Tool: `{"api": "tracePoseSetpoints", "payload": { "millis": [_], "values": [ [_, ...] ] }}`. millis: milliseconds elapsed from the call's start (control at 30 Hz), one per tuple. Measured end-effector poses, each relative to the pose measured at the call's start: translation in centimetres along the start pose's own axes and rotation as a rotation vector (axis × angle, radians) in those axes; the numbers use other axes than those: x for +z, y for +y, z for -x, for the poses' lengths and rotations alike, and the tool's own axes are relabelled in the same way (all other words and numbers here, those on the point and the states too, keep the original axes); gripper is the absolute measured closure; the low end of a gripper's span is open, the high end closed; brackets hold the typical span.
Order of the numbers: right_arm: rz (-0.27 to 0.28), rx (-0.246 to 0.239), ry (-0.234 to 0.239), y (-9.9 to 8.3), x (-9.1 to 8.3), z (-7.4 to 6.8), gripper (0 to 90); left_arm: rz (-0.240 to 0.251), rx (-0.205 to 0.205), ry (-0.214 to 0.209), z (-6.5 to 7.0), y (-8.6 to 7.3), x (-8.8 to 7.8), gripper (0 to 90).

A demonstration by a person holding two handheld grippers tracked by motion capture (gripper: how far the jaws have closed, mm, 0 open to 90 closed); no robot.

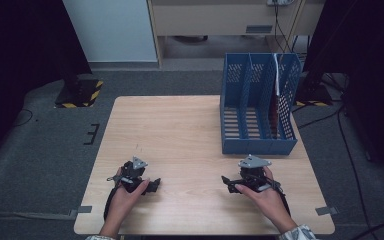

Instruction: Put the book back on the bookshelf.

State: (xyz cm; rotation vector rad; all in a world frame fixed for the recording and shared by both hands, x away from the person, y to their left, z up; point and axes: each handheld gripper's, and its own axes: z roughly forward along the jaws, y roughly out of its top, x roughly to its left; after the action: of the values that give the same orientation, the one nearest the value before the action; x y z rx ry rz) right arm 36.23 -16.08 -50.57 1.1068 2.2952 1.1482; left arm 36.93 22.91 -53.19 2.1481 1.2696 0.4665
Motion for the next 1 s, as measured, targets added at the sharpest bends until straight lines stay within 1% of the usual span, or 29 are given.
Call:
{"api": "tracePoseSetpoints", "payload": {
  "millis": [67, 100, 233, 333, 400, 467, 500, 600, 667, 700, 767, 833, 933, 967, 1000],
  "values": [
    [-0.017, -0.010, 0.014, -0.1, 0.6, -0.4, 6.6, 0.000, 0.000, 0.000, 0.0, 0.0, 0.0, 0.0],
    [-0.028, -0.005, 0.027, -0.2, 0.9, -0.6, 6.6, 0.000, 0.000, 0.000, 0.0, 0.0, 0.0, 0.0],
    [-0.044, -0.008, 0.049, 0.0, 2.1, -1.1, 6.3, -0.001, 0.001, -0.001, 0.0, 0.0, 0.0, 0.0],
    [-0.052, 0.002, 0.055, 0.4, 3.0, -1.5, 6.1, 0.000, 0.001, -0.001, 0.0, 0.0, 0.0, 0.0],
    [-0.065, -0.002, 0.057, 0.7, 3.6, -1.7, 5.9, -0.001, 0.002, -0.002, 0.0, 0.0, 0.0, 0.0],
    [-0.072, 0.005, 0.048, 0.9, 4.2, -1.9, 5.9, -0.002, 0.003, -0.002, 0.0, 0.0, 0.0, 0.0],
    [-0.075, 0.016, 0.049, 1.0, 4.4, -2.0, 6.1, -0.002, 0.004, -0.003, 0.0, 0.0, 0.0, 0.0],
    [-0.080, 0.021, 0.039, 1.2, 5.2, -1.9, 6.1, -0.003, 0.004, -0.004, 0.0, 0.0, 0.0, 0.0],
    [-0.086, 0.036, 0.030, 1.2, 5.6, -1.8, 6.1, -0.003, 0.005, -0.005, 0.0, 0.1, 0.0, 0.0],
    [-0.089, 0.051, 0.024, 1.2, 5.8, -1.7, 6.3, -0.003, 0.005, -0.005, 0.0, 0.1, 0.0, 0.0],
    [-0.104, 0.057, 0.014, 1.2, 6.0, -1.7, 6.3, -0.002, 0.005, -0.006, 0.0, 0.1, 0.0, 0.0],
    [-0.108, 0.061, -0.014, 1.0, 6.4, -1.6, 6.1, -0.003, 0.005, -0.006, 0.0, 0.1, 0.0, 0.0],
    [-0.099, 0.046, -0.047, 0.9, 6.7, -1.5, 5.8, -0.003, 0.005, -0.006, 0.0, 0.1, 0.0, 0.0],
    [-0.109, 0.041, -0.057, 1.0, 6.7, -1.6, 5.4, -0.003, 0.006, -0.006, 0.0, 0.1, 0.0, 0.0],
    [-0.115, 0.030, -0.078, 1.0, 6.9, -1.7, 3.8, -0.003, 0.006, -0.007, 0.0, 0.1, 0.1, 0.0]
  ]
}}
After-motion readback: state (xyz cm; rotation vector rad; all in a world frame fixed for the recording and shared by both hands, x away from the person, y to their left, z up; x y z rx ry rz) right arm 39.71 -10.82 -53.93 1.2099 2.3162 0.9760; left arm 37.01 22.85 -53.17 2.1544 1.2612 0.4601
